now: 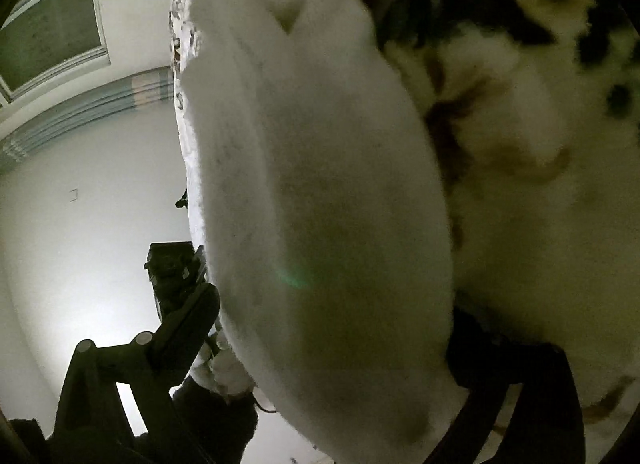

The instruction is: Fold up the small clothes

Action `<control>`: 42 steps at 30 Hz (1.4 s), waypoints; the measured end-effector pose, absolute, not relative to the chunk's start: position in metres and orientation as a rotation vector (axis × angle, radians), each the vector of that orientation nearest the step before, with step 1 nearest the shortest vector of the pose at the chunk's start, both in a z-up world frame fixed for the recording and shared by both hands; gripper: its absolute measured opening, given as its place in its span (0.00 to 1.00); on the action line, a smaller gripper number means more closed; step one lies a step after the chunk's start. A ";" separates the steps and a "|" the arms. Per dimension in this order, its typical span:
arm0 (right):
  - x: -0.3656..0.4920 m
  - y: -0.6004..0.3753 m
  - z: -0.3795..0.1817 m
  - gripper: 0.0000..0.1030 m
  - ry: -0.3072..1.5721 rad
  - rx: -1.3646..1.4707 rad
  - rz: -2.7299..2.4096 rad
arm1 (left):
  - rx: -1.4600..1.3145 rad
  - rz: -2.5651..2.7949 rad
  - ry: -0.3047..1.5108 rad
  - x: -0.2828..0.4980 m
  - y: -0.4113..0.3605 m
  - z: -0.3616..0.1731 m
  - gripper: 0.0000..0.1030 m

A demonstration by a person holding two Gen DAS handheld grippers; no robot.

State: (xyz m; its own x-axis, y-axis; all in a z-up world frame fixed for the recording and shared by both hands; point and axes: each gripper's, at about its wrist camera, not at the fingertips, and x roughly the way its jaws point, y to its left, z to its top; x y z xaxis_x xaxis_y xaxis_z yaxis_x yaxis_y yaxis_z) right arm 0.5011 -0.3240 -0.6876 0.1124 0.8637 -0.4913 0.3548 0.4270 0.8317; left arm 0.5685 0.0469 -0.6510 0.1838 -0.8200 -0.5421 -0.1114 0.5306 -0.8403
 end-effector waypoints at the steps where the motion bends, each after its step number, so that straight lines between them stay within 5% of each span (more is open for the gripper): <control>1: 0.500 -0.323 -0.687 0.94 1.481 1.129 0.513 | -0.908 -0.611 1.313 0.567 0.046 -0.651 0.69; 6: 0.498 -0.322 -0.686 0.78 1.489 1.107 0.468 | -0.891 -0.601 1.308 0.560 0.051 -0.650 0.63; 8: 0.494 -0.324 -0.687 0.65 1.484 1.123 0.452 | -0.867 -0.588 1.305 0.556 0.052 -0.648 0.39; 11: 0.490 -0.322 -0.687 0.51 1.456 1.168 0.428 | -0.872 -0.565 1.294 0.555 0.052 -0.646 0.31; 18: 0.497 -0.293 -0.651 0.39 1.404 1.134 0.456 | -0.870 -0.528 1.220 0.538 0.069 -0.597 0.26; 27: 0.430 -0.222 -0.625 0.39 1.479 1.047 0.463 | -0.817 -0.507 1.326 0.469 0.141 -0.589 0.29; 29: 0.417 -0.209 -0.632 0.46 1.524 0.970 0.392 | -0.761 -0.460 1.428 0.460 0.144 -0.607 0.40; 30: 0.411 -0.202 -0.635 0.58 1.571 0.879 0.334 | -0.718 -0.431 1.469 0.456 0.146 -0.613 0.43; 32: 0.405 -0.198 -0.626 0.61 1.615 0.790 0.261 | -0.669 -0.414 1.470 0.456 0.149 -0.605 0.63; 37: 0.422 -0.208 -0.557 0.61 1.523 0.521 0.098 | -0.356 -0.384 1.320 0.477 0.129 -0.545 0.68; 42: 0.484 -0.149 -0.514 0.61 1.455 0.215 0.174 | -0.233 -0.337 1.300 0.500 0.101 -0.560 0.69</control>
State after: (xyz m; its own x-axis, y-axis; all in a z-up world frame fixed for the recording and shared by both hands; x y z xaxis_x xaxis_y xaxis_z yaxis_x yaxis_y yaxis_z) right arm 0.4840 -0.1494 -0.5144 0.1090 0.2472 -0.9628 0.0130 0.9681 0.2500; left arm 0.5002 0.1013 -0.5599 0.2298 -0.3711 -0.8997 0.1122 0.9284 -0.3543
